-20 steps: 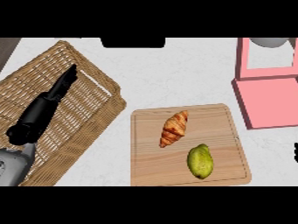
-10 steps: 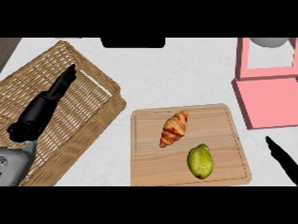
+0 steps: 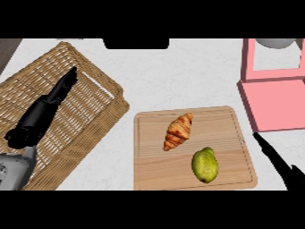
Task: Pick the pear from the cutting board and place it in the cardboard box
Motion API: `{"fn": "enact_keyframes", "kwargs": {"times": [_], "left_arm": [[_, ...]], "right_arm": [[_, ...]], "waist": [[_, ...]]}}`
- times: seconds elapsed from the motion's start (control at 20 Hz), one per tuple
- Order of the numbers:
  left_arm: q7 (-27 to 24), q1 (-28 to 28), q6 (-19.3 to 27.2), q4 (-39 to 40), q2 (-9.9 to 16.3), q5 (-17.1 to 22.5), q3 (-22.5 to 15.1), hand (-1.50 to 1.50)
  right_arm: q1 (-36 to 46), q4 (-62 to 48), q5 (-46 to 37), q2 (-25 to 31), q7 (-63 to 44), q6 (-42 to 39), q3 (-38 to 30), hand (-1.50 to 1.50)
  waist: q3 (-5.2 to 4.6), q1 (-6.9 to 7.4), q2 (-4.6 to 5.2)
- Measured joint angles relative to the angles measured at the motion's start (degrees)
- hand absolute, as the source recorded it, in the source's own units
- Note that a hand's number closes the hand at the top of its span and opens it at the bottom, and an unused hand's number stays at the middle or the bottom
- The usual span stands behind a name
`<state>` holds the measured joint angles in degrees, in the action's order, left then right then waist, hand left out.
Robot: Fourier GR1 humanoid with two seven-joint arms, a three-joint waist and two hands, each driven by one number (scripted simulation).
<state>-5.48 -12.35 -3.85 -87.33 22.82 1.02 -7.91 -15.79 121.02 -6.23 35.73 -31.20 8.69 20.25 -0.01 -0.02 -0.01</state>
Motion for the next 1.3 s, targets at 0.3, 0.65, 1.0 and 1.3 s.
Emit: {"fn": "enact_keyframes", "kwargs": {"times": [0.3,0.65,1.0,1.3], "left_arm": [[1.97,0.43,-1.52,-2.13,-1.4,-1.2,1.78,0.0],[1.47,0.4,-2.79,-1.06,-3.99,-3.77,2.92,0.0],[1.77,0.77,-5.11,-1.99,-5.28,-5.28,5.09,0.0],[1.35,0.67,-6.6,-1.36,-6.58,-6.69,6.43,0.0]], "right_arm": [[3.83,-3.42,-5.12,-5.22,-3.52,-1.91,1.33,-1.5],[5.37,-9.83,-10.1,-10.35,-2.99,-4.05,2.27,-1.5],[5.63,-14.06,-13.14,-15.43,0.78,-5.17,2.06,-1.5],[6.33,-16.84,-14.11,-17.89,1.82,-7.5,0.76,-1.5]], "waist": [[0.01,0.04,-0.01],[0.02,-0.05,0.01],[0.01,-0.06,-0.01],[0.01,-0.07,0.0]]}}
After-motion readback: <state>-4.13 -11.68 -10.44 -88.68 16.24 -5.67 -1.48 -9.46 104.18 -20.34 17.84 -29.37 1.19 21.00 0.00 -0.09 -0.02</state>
